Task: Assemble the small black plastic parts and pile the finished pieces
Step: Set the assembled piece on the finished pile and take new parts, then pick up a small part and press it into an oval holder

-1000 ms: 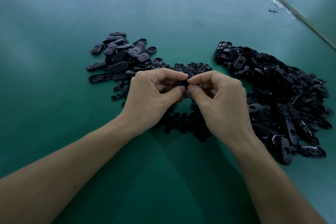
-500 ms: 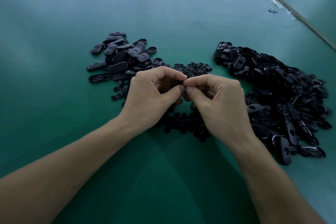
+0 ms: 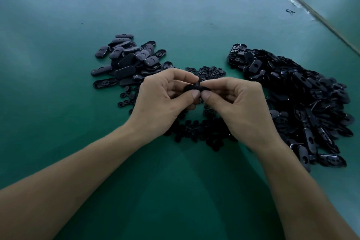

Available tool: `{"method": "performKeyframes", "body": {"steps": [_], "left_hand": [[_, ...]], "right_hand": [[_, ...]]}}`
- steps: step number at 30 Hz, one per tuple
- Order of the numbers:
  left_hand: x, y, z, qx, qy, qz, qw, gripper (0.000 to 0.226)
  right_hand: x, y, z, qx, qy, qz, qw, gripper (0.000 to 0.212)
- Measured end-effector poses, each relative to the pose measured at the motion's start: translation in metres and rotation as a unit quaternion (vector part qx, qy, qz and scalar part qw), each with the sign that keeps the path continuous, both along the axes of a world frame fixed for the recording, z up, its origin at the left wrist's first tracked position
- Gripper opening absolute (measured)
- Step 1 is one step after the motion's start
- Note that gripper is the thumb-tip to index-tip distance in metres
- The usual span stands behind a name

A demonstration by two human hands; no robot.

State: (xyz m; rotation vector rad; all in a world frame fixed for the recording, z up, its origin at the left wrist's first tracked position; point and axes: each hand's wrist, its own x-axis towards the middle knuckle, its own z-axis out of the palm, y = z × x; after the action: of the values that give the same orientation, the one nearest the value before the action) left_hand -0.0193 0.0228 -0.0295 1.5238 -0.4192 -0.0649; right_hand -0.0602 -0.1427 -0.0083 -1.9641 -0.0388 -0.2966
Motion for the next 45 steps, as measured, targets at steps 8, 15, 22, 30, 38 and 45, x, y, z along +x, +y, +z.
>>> {"method": "performKeyframes", "body": {"steps": [8, 15, 22, 30, 38, 45], "left_hand": [[0.0, -0.001, 0.002, -0.01, 0.014, -0.003, 1.0, 0.023], [0.0, -0.001, 0.004, -0.007, 0.029, -0.014, 0.999, 0.023], [-0.001, -0.002, 0.008, -0.016, 0.037, -0.007, 0.999, 0.021], [-0.003, -0.002, 0.007, -0.012, 0.034, 0.008, 0.999, 0.019], [0.003, 0.001, 0.003, -0.089, 0.059, 0.047, 0.993, 0.019], [0.008, 0.0, 0.001, -0.142, 0.102, 0.09, 0.98, 0.021]], "right_hand": [[0.0, -0.001, -0.001, 0.007, 0.008, 0.0, 1.0, 0.013], [0.0, 0.002, 0.0, -0.02, 0.015, -0.024, 0.999, 0.012], [0.002, 0.003, 0.0, -0.011, 0.027, -0.037, 0.999, 0.01], [-0.001, -0.001, 0.003, -0.011, 0.034, -0.011, 0.999, 0.012], [0.007, -0.005, 0.008, -0.081, 0.046, -0.084, 0.992, 0.018], [0.036, -0.036, 0.021, -0.372, 0.171, -0.183, 0.894, 0.055]]}}
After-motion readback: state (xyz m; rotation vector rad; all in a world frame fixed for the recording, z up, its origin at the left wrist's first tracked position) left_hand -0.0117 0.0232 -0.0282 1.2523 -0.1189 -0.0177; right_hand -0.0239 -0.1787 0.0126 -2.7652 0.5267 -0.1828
